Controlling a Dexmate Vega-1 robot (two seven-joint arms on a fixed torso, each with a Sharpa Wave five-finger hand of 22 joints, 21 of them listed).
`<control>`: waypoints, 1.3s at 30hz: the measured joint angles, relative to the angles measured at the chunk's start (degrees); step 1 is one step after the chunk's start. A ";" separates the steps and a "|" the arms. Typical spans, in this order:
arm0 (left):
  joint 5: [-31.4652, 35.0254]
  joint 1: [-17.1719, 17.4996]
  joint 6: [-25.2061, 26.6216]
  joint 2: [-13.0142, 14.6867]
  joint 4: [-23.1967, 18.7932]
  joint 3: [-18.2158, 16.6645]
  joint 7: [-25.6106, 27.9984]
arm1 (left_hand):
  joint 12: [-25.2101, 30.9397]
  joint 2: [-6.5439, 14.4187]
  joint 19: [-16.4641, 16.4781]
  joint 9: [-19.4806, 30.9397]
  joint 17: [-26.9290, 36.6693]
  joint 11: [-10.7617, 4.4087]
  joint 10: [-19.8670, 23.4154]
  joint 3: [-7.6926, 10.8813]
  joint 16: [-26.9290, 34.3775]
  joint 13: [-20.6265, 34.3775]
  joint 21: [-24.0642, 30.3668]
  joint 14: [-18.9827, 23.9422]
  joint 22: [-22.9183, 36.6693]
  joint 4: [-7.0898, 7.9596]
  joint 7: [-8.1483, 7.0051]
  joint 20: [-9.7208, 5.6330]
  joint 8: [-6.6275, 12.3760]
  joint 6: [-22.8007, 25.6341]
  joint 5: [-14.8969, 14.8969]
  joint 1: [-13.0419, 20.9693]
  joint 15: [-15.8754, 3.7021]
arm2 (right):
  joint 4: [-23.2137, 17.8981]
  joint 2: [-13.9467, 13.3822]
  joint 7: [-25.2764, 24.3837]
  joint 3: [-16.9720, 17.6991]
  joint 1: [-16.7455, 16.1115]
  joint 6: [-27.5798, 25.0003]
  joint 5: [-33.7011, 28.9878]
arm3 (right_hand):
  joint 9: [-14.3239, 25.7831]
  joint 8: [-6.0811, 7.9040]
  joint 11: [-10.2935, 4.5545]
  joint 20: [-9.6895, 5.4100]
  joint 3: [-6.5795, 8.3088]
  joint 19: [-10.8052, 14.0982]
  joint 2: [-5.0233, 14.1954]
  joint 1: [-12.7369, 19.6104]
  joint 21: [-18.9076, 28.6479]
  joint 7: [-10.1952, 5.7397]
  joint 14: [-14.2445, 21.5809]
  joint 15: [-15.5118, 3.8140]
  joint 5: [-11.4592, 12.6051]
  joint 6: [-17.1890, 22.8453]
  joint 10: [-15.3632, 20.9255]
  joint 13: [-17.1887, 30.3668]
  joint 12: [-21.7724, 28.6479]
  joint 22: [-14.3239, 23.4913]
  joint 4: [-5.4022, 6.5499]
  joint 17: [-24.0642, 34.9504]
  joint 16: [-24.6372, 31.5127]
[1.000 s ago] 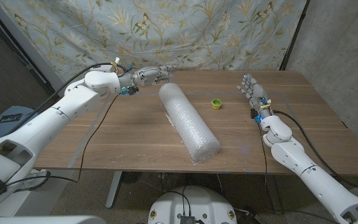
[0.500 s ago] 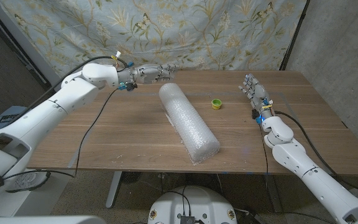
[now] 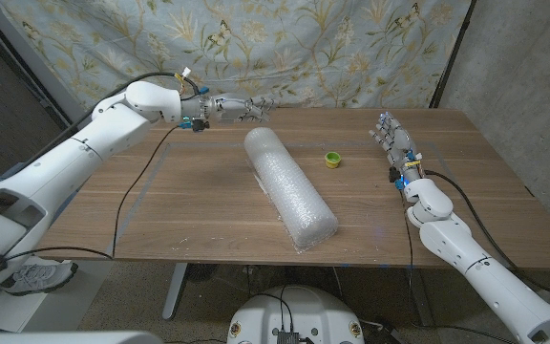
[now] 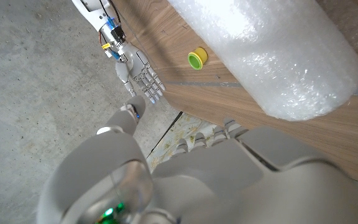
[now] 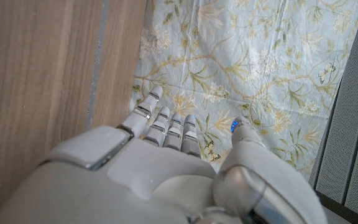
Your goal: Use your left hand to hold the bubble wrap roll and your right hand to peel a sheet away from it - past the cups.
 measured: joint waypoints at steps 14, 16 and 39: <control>3.44 -5.15 -2.17 -1.78 2.91 3.05 -6.97 | 0.00 -1.36 -0.84 0.00 0.29 -0.44 0.01 -0.39 0.00 -0.01 0.00 0.00 0.00 -0.39 0.00 0.22 0.00 0.00 0.00 1.81 0.00 | 0.00 0.35 -0.60 0.16 0.00 0.25 -0.05 | 0.00 0.00 0.51 -0.02 -0.24 -0.63 0.00 0.00 -0.22 0.23 -0.61 0.60 0.00 -0.23 -0.51 0.00 0.00 0.00 -0.24 0.00 0.00; 4.03 -5.56 -2.49 -1.89 3.11 3.26 -8.00 | 0.00 -1.69 -0.84 0.00 0.29 -0.44 0.01 -0.39 0.00 -0.01 0.00 0.00 0.00 -0.39 0.58 0.22 0.00 -0.07 0.00 2.14 0.00 | -0.05 0.36 -0.66 0.17 0.00 0.26 -0.09 | 0.00 0.00 0.51 -0.02 -0.24 -0.63 0.00 0.00 -0.23 0.23 -0.61 0.60 0.00 -0.23 -0.51 0.00 0.00 0.00 -0.24 0.00 0.00; 9.13 -13.85 -6.30 -5.27 8.02 7.83 -17.48 | 0.00 -2.77 -1.14 0.00 0.28 0.10 -0.11 -0.86 0.00 0.27 0.00 -0.32 0.00 -0.39 1.65 0.53 0.00 0.00 -0.45 4.28 0.32 | -0.85 0.42 -2.14 0.53 -0.65 0.16 -0.64 | 0.00 0.00 1.02 -0.02 -0.23 -0.62 0.00 0.00 -0.22 0.71 -0.61 0.60 0.00 -0.71 -1.03 0.00 0.00 0.00 -0.23 -0.01 0.00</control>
